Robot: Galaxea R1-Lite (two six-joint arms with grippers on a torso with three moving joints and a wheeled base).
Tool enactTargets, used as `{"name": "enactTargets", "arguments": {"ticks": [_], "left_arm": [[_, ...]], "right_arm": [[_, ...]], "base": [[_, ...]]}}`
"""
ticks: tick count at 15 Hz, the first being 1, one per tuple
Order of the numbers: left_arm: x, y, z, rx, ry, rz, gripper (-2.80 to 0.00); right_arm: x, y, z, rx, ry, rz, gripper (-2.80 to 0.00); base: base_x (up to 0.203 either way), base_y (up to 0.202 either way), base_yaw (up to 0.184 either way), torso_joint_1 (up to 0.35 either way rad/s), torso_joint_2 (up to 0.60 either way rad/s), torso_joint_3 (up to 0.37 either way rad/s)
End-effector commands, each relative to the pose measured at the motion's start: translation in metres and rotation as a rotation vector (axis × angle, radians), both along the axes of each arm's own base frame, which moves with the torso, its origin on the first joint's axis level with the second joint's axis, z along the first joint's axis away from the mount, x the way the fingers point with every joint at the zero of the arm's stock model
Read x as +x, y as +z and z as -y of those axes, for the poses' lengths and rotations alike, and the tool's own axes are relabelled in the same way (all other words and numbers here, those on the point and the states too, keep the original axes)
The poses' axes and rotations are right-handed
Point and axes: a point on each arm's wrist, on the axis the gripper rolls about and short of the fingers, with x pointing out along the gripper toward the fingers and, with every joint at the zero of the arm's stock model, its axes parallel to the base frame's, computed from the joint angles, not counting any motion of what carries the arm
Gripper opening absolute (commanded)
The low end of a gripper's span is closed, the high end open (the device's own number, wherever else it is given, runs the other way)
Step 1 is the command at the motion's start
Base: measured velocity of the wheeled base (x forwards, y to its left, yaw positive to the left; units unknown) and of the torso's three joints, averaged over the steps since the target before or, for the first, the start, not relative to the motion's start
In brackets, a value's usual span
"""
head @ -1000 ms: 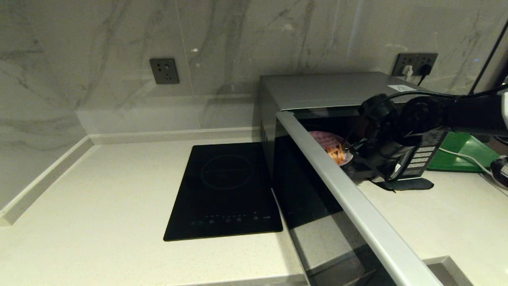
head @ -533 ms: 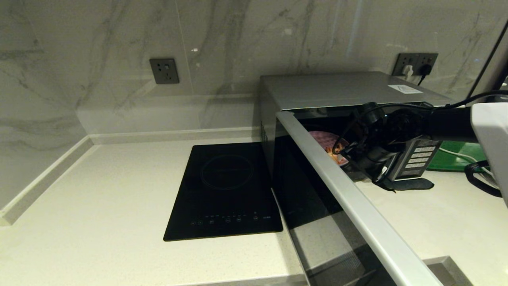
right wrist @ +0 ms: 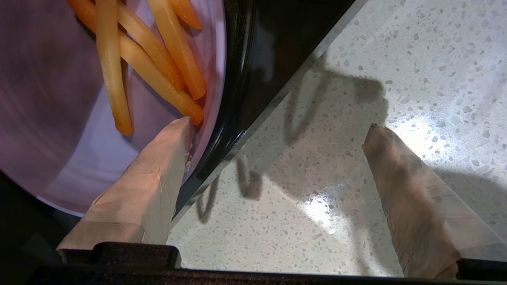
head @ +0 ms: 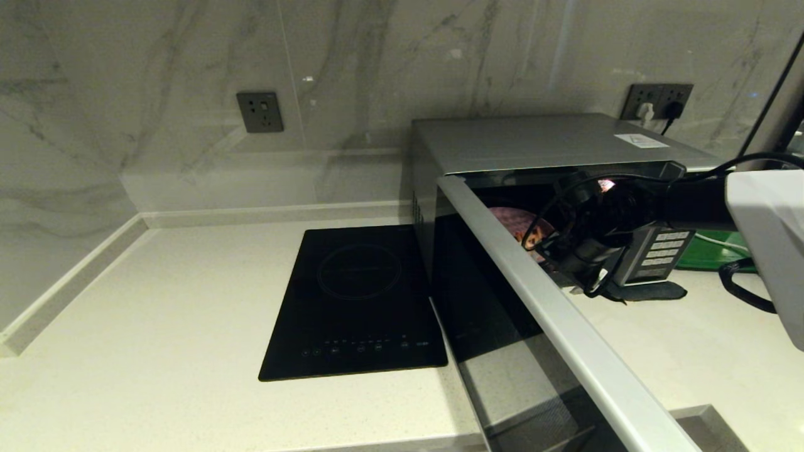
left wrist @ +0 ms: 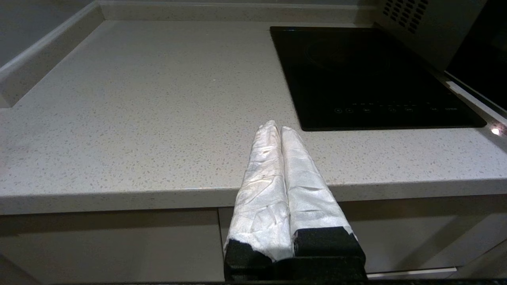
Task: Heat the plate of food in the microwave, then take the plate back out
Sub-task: Open the microwave oven, then take the plate out of the microwave
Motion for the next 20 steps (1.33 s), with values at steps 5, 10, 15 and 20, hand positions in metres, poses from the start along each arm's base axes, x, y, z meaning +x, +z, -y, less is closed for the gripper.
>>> {"name": "enactTargets", "arguments": {"ticks": [5, 10, 15, 20], "left_arm": [[0.000, 0.000, 0.000, -0.001, 0.001, 0.000, -2.80], [0.000, 0.000, 0.000, -0.001, 0.001, 0.000, -2.80], [0.000, 0.000, 0.000, -0.001, 0.001, 0.000, -2.80], [0.000, 0.000, 0.000, -0.001, 0.001, 0.000, -2.80]], "right_arm": [[-0.005, 0.001, 0.001, -0.003, -0.008, -0.016, 0.00], [-0.013, 0.004, 0.003, -0.005, -0.011, -0.027, 0.00], [-0.010, 0.012, 0.002, -0.004, 0.003, 0.011, 0.00], [-0.003, 0.009, -0.003, -0.021, 0.037, 0.016, 0.00]], "base": [[0.000, 0.000, 0.000, 0.000, 0.00, 0.000], [0.000, 0.000, 0.000, 0.000, 0.00, 0.000], [0.000, 0.000, 0.000, 0.000, 0.00, 0.000], [0.000, 0.000, 0.000, 0.000, 0.00, 0.000]]}}
